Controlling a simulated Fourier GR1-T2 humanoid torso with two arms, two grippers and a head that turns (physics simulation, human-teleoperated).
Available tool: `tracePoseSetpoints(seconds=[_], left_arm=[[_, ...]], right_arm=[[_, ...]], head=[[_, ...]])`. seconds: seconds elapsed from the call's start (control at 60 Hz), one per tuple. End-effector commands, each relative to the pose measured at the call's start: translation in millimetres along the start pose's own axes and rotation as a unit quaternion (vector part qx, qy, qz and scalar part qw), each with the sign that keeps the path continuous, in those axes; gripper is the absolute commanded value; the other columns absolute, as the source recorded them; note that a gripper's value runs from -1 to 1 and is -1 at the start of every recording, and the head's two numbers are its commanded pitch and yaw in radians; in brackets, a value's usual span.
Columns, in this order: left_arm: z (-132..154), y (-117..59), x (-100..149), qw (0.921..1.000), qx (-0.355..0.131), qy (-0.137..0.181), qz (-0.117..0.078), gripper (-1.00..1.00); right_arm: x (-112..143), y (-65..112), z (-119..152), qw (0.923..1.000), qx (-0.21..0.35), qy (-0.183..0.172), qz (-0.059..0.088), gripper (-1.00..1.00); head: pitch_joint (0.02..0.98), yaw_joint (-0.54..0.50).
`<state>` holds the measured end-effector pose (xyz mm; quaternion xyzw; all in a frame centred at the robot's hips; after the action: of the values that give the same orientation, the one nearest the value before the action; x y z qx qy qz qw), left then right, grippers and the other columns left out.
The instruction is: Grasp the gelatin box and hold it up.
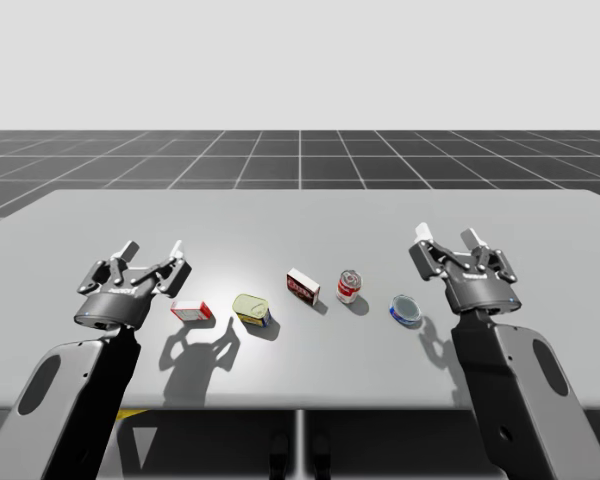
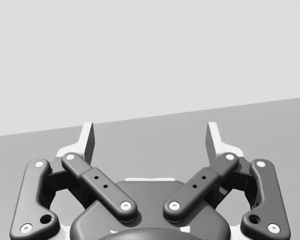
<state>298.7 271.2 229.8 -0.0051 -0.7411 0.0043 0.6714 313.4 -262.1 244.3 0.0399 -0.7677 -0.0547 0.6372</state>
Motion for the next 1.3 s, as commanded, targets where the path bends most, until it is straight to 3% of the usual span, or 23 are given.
tracePoseSetpoints(seconds=[0.017, 0.083, 0.283, 0.7, 0.9, 1.117, 1.25, 1.3], left_arm=[[0.6, -0.2, 0.6, 1.0000, 0.000, -0.003, -0.001, -1.00], [0.7, -0.4, 0.3, 1.0000, 0.000, -0.002, -0.003, -1.00], [1.1, -0.7, 0.1, 1.0000, -0.002, -0.001, -0.005, -1.00], [1.0, 0.1, -0.3, 0.9999, -0.003, -0.002, -0.010, -1.00], [0.9, 1.3, -0.1, 0.9999, -0.002, -0.003, -0.011, -1.00], [0.4, 2.1, -0.2, 0.9999, -0.002, -0.001, -0.011, -1.00], [-0.3, 2.7, 0.0, 1.0000, -0.002, -0.001, -0.010, -1.00], [-0.4, 2.7, 0.8, 1.0000, -0.001, 0.000, 0.000, -1.00]], right_arm=[[-0.5, 1.2, 3.8, 1.0000, 0.001, -0.009, -0.002, -1.00], [1.3, 2.1, 4.5, 0.9999, 0.013, -0.009, 0.002, -1.00], [0.4, 2.0, 2.6, 0.9996, 0.028, 0.007, -0.004, -1.00], [-2.4, 2.9, 0.5, 0.9996, 0.024, 0.012, 0.008, -1.00], [-3.6, 4.6, 0.5, 0.9993, 0.031, 0.014, 0.012, -1.00], [-6.0, 8.8, 1.2, 0.9988, 0.043, 0.017, 0.016, -1.00], [-7.6, 10.4, 1.2, 0.9985, 0.047, 0.021, 0.016, -1.00], [-7.9, 10.9, 1.3, 0.9985, 0.048, 0.023, 0.015, -1.00]], head=[[0.091, 0.02], [0.093, 0.02], [0.145, 0.02], [0.504, 0.08], [0.653, 0.18], [0.813, 0.38], [0.862, 0.44], [0.871, 0.46]])
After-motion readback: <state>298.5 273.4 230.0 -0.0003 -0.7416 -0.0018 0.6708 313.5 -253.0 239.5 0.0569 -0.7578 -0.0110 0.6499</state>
